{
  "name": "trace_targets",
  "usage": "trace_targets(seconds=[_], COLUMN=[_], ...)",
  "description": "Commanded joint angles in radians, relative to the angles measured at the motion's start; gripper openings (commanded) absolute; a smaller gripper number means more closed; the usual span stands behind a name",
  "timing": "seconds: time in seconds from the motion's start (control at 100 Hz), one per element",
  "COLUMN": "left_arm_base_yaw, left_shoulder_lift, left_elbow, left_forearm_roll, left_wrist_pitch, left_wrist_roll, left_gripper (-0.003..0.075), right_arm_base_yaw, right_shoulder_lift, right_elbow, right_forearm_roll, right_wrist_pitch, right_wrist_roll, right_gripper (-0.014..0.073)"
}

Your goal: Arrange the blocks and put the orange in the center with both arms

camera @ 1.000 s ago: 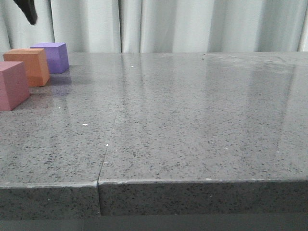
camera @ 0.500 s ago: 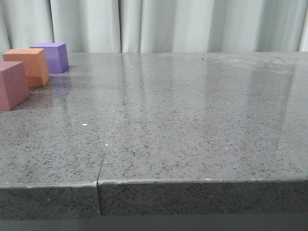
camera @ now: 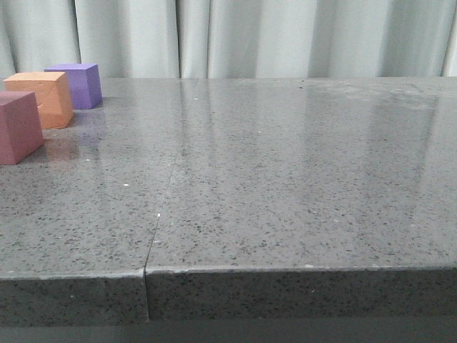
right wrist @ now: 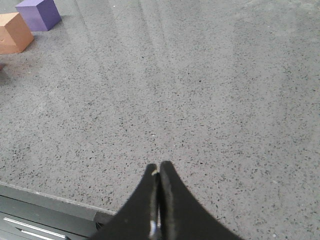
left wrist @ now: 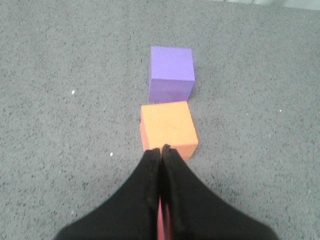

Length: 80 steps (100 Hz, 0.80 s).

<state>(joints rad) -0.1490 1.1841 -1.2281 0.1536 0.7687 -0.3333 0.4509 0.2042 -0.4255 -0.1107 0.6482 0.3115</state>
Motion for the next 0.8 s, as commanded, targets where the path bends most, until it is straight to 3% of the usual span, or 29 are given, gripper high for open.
trace_targets(seconds=[0.0, 0.79], left_arm_base_yaw=[-0.005, -0.003], left_shoulder_lift=[-0.060, -0.507], left_elbow=[0.014, 0.402], left_forearm_roll=[0.005, 0.003], left_wrist_pitch=[-0.077, -0.067], left_wrist_roll=[0.011, 0.012], left_gripper=[-0.0020, -0.0020], right_arm_base_yaw=[-0.003, -0.003], right_shoulder_lift=[0.008, 0.008], right_elbow=[-0.023, -0.023], right_forearm_roll=[-0.017, -0.017], right_wrist_pitch=[-0.070, -0.070], right_wrist_roll=[-0.006, -0.006], right_gripper=[-0.0068, -0.0068])
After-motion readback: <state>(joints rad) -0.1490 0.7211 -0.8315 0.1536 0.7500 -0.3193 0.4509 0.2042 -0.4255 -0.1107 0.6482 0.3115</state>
